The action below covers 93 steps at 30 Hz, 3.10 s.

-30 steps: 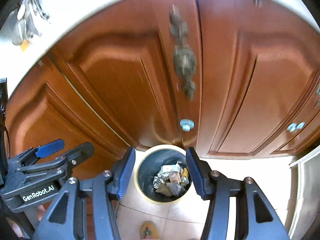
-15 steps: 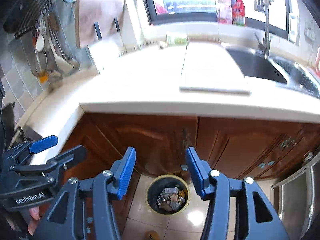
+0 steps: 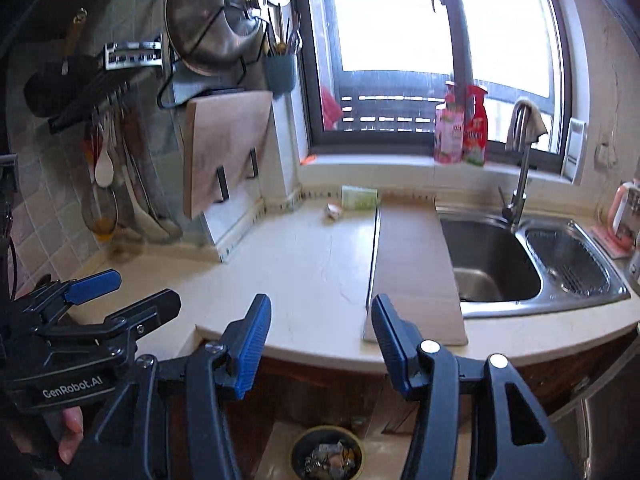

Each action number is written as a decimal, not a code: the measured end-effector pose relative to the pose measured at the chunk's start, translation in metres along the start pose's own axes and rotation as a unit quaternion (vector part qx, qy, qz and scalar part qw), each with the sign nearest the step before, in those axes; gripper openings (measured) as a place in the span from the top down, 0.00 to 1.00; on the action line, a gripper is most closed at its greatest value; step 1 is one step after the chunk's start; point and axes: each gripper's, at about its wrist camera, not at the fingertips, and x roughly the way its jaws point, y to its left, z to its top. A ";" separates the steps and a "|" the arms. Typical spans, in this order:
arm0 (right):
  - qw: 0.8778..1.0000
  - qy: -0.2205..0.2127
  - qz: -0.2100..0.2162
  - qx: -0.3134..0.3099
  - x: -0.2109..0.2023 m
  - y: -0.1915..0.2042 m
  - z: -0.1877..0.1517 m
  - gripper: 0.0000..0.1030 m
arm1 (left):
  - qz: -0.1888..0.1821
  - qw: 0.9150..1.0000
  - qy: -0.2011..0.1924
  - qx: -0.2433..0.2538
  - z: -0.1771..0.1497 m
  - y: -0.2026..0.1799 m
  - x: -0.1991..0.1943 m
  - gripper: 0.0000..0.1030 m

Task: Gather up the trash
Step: 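Raise both open grippers back toward the paper cup and green bottle, then grasp the paper cup with the left gripper while the right gripper grasps the green bottle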

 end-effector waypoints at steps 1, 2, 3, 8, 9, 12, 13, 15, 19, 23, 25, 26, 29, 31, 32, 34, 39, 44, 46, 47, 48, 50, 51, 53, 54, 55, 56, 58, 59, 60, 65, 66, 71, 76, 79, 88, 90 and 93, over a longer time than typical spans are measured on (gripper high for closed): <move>1.000 -0.002 0.000 0.002 -0.001 0.000 0.006 0.49 | 0.000 1.000 -0.005 0.003 0.007 0.000 -0.003 0.10; 1.000 -0.004 0.000 0.005 -0.001 -0.001 0.011 0.48 | 0.002 1.000 -0.009 0.007 0.013 0.000 -0.004 0.08; 1.000 -0.005 0.000 0.007 0.000 -0.002 0.016 0.48 | 0.002 1.000 -0.012 0.010 0.018 0.000 -0.002 0.08; 1.000 -0.002 0.004 0.016 0.014 -0.009 0.038 0.47 | 0.007 1.000 -0.019 0.015 0.046 0.004 0.010 0.07; 1.000 0.000 0.006 0.017 0.018 -0.010 0.042 0.45 | 0.010 1.000 -0.018 0.015 0.050 0.003 0.013 0.07; 1.000 -0.001 0.012 0.016 0.032 -0.018 0.059 0.36 | 0.009 1.000 -0.010 0.012 0.067 0.004 0.033 0.07; 1.000 -0.003 0.012 0.014 0.037 -0.020 0.064 0.34 | 0.009 1.000 -0.006 0.011 0.072 0.005 0.041 0.07; 1.000 -0.005 0.015 0.008 0.049 -0.025 0.076 0.33 | 0.011 1.000 0.000 0.007 0.083 0.005 0.058 0.07; 1.000 0.000 0.025 -0.010 0.083 -0.039 0.102 0.32 | 0.022 1.000 0.012 0.004 0.106 -0.001 0.098 0.07; 0.998 0.018 0.049 -0.036 0.130 -0.057 0.131 0.32 | 0.045 0.999 0.019 0.010 0.131 -0.013 0.145 0.07; 0.996 0.029 0.061 -0.053 0.157 -0.067 0.145 0.32 | 0.056 0.998 0.030 0.009 0.148 -0.020 0.177 0.07; 0.995 0.038 0.066 -0.061 0.172 -0.072 0.153 0.32 | 0.058 0.998 0.037 0.006 0.155 -0.023 0.189 0.07; 0.991 0.063 0.088 -0.084 0.217 -0.087 0.173 0.32 | 0.059 0.996 0.064 -0.014 0.181 -0.026 0.240 0.07; 0.987 0.077 0.093 -0.102 0.247 -0.096 0.183 0.32 | 0.062 0.995 0.077 -0.026 0.192 -0.027 0.269 0.07; 0.986 0.085 0.092 -0.110 0.266 -0.103 0.189 0.32 | 0.065 0.993 0.089 -0.033 0.198 -0.025 0.289 0.07; 0.983 0.102 0.098 -0.116 0.300 -0.116 0.199 0.32 | 0.071 0.990 0.111 -0.043 0.206 -0.023 0.323 0.07; 0.977 0.144 0.121 -0.103 0.383 -0.142 0.216 0.32 | 0.081 0.981 0.166 -0.056 0.215 -0.009 0.404 0.07; 0.972 0.167 0.135 -0.097 0.457 -0.150 0.227 0.32 | 0.074 0.973 0.206 -0.071 0.212 0.001 0.473 0.12; 0.971 0.175 0.138 -0.089 0.484 -0.150 0.229 0.32 | 0.075 0.968 0.227 -0.077 0.207 0.004 0.502 0.16; 0.970 0.178 0.139 -0.086 0.495 -0.149 0.230 0.32 | 0.075 0.966 0.233 -0.079 0.205 0.005 0.512 0.20; 0.969 0.183 0.143 -0.080 0.508 -0.149 0.230 0.32 | 0.074 0.964 0.242 -0.081 0.202 0.005 0.525 0.22; 0.968 0.190 0.147 -0.070 0.528 -0.149 0.230 0.32 | 0.077 0.960 0.255 -0.087 0.197 0.007 0.546 0.26; 0.968 0.192 0.147 -0.068 0.537 -0.148 0.230 0.32 | 0.077 0.959 0.259 -0.089 0.195 0.008 0.555 0.27; 0.966 0.201 0.147 -0.062 0.556 -0.147 0.228 0.32 | 0.074 0.955 0.270 -0.100 0.191 0.010 0.572 0.27; 0.965 0.206 0.149 -0.060 0.564 -0.146 0.226 0.32 | 0.070 0.953 0.275 -0.106 0.189 0.011 0.577 0.27; 0.964 0.212 0.152 -0.057 0.573 -0.146 0.224 0.32 | 0.066 0.952 0.278 -0.109 0.189 0.011 0.582 0.27; 0.962 0.218 0.155 -0.054 0.581 -0.146 0.223 0.32 | 0.061 0.951 0.280 -0.111 0.188 0.011 0.588 0.27; 0.958 0.230 0.165 -0.043 0.595 -0.147 0.220 0.32 | 0.054 0.951 0.284 -0.110 0.188 0.010 0.597 0.27; 0.956 0.235 0.169 -0.036 0.601 -0.149 0.218 0.32 | 0.052 0.951 0.285 -0.110 0.187 0.009 0.601 0.27; 0.955 0.240 0.173 -0.031 0.607 -0.150 0.217 0.32 | 0.052 0.950 0.287 -0.109 0.187 0.009 0.605 0.27; 0.943 0.269 0.198 0.002 0.626 -0.163 0.210 0.32 | 0.038 0.946 0.299 -0.117 0.181 0.009 0.627 0.32; 0.940 0.275 0.202 0.004 0.628 -0.164 0.208 0.32 | 0.035 0.946 0.301 -0.119 0.180 0.010 0.630 0.35; 0.927 0.291 0.236 0.005 0.630 -0.165 0.201 0.32 | 0.013 0.941 0.299 -0.155 0.171 0.023 0.638 0.59; 0.920 0.300 0.248 -0.036 0.624 -0.152 0.194 0.32 | 0.005 0.943 0.287 -0.170 0.170 0.036 0.631 0.65; 0.918 0.301 0.246 -0.077 0.619 -0.139 0.186 0.32 | 0.017 0.945 0.285 -0.157 0.168 0.042 0.623 0.66; 0.918 0.293 0.247 -0.106 0.609 -0.125 0.173 0.34 | 0.002 0.940 0.299 -0.165 0.166 0.052 0.605 0.55; 0.919 0.287 0.244 -0.113 0.604 -0.124 0.171 0.35 | -0.013 0.937 0.301 -0.177 0.162 0.057 0.608 0.45; 0.922 0.281 0.241 -0.117 0.601 -0.122 0.169 0.36 | -0.010 0.934 0.307 -0.183 0.157 0.058 0.614 0.42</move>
